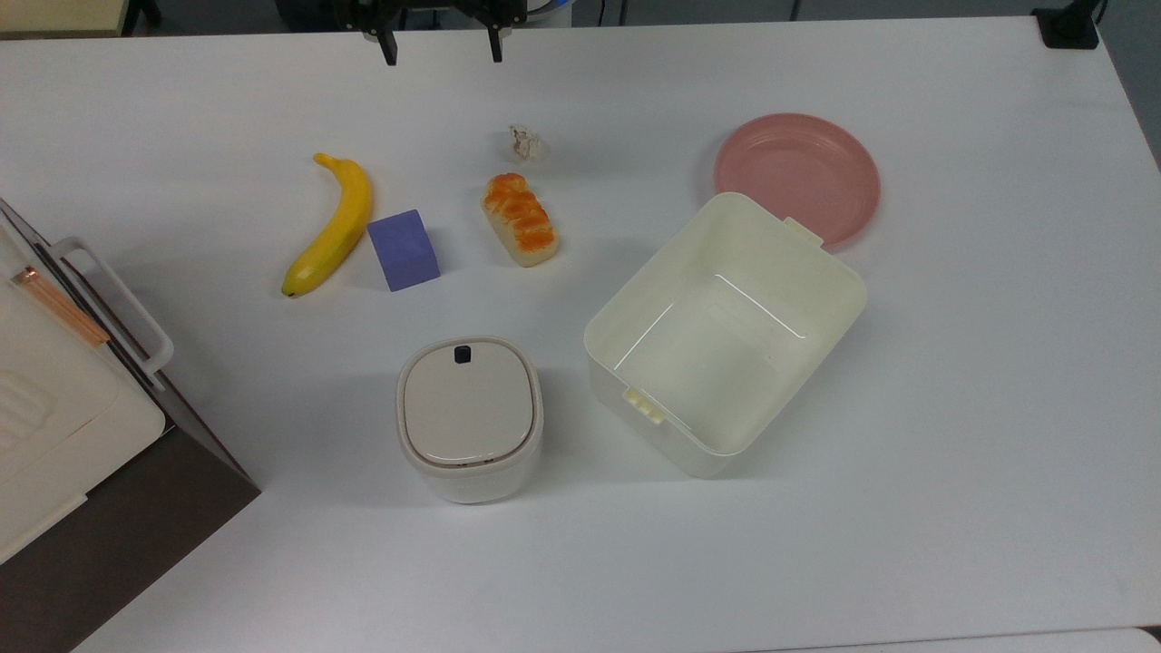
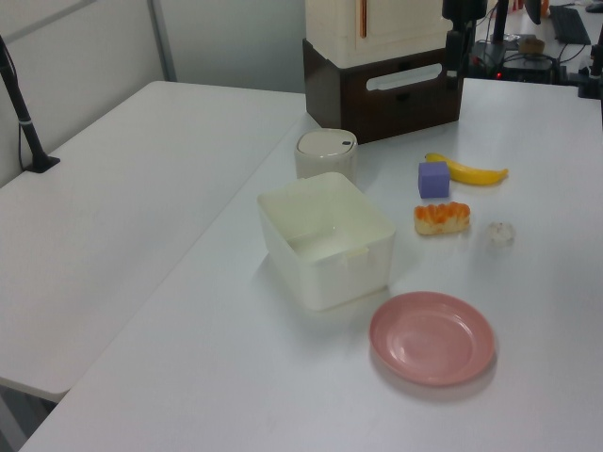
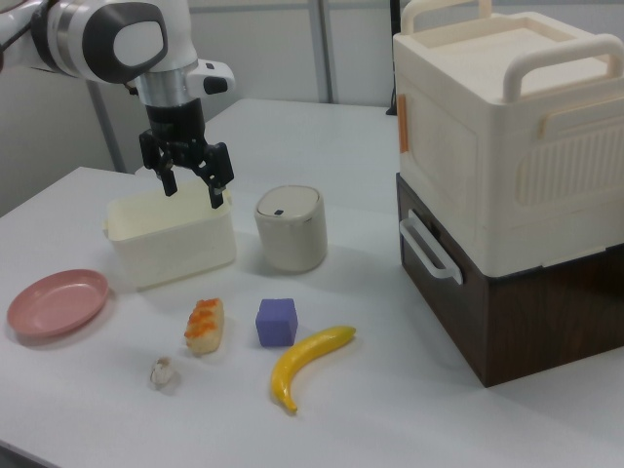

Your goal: Open the trash can

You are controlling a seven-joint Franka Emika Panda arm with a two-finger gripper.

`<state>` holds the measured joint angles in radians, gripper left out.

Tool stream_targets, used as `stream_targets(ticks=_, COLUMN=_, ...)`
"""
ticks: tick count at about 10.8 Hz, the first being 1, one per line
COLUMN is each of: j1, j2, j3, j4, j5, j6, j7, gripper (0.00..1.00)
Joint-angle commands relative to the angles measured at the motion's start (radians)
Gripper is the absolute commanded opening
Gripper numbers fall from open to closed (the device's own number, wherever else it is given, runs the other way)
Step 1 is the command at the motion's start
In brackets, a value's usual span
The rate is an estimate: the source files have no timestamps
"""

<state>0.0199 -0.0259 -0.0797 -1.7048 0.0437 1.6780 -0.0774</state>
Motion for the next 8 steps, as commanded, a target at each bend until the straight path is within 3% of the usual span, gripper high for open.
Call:
stream_targets(ticks=1, j1=0.009, j2=0.003, j3=-0.014, j4=0.014, j5=0.024, j6=-0.027, j7=-0.024, gripper=0.95)
stream_targets(ticks=2, j1=0.009, j2=0.003, j3=-0.014, j4=0.014, j5=0.024, j6=-0.026, j7=-0.016, gripper=1.00)
stream_targets(ticks=8, j1=0.011, j2=0.003, j3=-0.014, j4=0.014, j5=0.024, j6=-0.026, j7=-0.013, gripper=1.00)
